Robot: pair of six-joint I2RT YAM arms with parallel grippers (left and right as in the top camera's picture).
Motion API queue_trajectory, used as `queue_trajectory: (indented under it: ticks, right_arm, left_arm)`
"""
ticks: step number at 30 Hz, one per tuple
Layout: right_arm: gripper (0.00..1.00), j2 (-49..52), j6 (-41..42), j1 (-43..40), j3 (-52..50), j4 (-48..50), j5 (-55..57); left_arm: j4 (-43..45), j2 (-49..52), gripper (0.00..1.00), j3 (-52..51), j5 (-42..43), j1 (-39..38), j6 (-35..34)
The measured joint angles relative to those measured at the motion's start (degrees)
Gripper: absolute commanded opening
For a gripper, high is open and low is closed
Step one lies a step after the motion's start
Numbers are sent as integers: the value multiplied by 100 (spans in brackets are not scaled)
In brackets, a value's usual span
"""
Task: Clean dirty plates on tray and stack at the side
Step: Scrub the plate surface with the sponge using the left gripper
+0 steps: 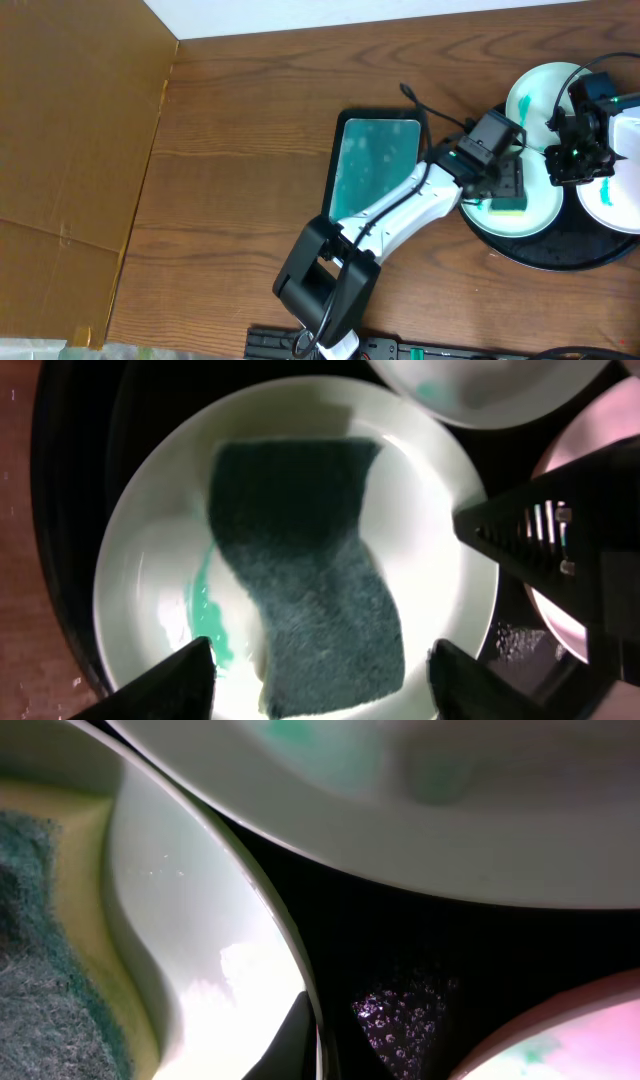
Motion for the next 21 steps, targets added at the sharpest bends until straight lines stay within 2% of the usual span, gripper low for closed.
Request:
queue_trajectory:
  ticks: [8, 14, 21]
  right_arm:
    - [1, 0, -2, 0, 0, -7, -11]
    - [1, 0, -2, 0, 0, -7, -15]
    - [1, 0, -2, 0, 0, -9, -22]
  left_arm:
    - [90, 0, 67, 0, -723, -293, -328]
    - [254, 240, 67, 0, -859, -291, -444]
    - [376, 393, 62, -2, -905, -313, -450]
